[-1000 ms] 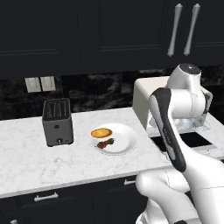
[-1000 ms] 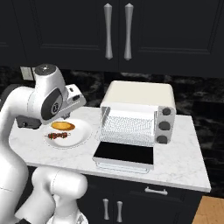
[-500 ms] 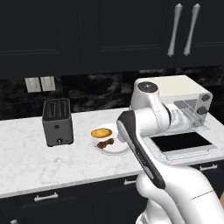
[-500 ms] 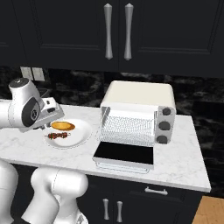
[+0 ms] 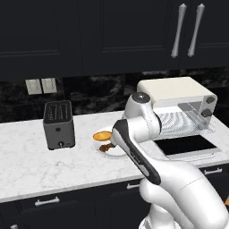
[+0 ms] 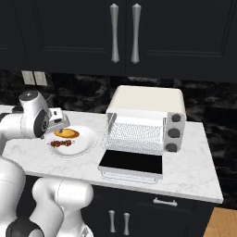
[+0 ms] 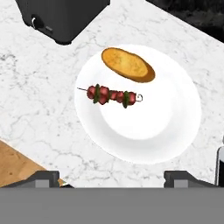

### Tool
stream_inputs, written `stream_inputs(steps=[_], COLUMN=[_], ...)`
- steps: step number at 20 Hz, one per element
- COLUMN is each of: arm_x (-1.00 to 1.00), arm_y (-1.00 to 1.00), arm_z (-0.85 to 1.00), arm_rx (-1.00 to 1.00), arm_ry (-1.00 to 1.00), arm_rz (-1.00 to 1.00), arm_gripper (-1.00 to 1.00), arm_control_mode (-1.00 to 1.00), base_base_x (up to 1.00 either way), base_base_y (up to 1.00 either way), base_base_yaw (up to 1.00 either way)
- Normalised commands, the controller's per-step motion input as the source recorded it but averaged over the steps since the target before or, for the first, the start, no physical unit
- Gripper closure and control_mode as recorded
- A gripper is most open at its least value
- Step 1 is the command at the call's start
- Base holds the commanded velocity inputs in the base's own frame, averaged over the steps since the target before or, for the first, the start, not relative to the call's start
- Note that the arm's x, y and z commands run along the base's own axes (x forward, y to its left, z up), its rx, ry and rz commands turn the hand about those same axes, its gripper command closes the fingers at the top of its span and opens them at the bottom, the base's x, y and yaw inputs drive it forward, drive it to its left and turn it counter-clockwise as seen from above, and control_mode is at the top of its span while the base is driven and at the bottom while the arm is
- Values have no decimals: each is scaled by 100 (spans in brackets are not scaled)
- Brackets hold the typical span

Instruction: Pick up the kebab skewer and baguette bread, and place them inside the toaster oven. Close the toaster oven door and start by setting the timer.

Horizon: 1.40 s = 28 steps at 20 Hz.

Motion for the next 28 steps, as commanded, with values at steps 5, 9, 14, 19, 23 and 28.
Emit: stream_inputs(steps=[5,9,14,19,23,28], arm_x=[34,21,7,0,0,5], arm_y=[14,0,1,0,0,14], arm_z=[-31,-27,-17,-15,-14,-14], arm_rx=[1,11,2,0,0,-6], arm_ry=[13,11,1,0,0,-1], arm_rz=[7,-15,-11,-17,-6,35], arm_gripper=[-100,-100,-100,-100,-100,-100], arm_control_mode=[-100,-100,-100,-100,-100,-100], base_base_x=[0,0,0,0,0,0], base_base_y=[0,0,0,0,0,0], base_base_yaw=[0,0,0,0,0,0])
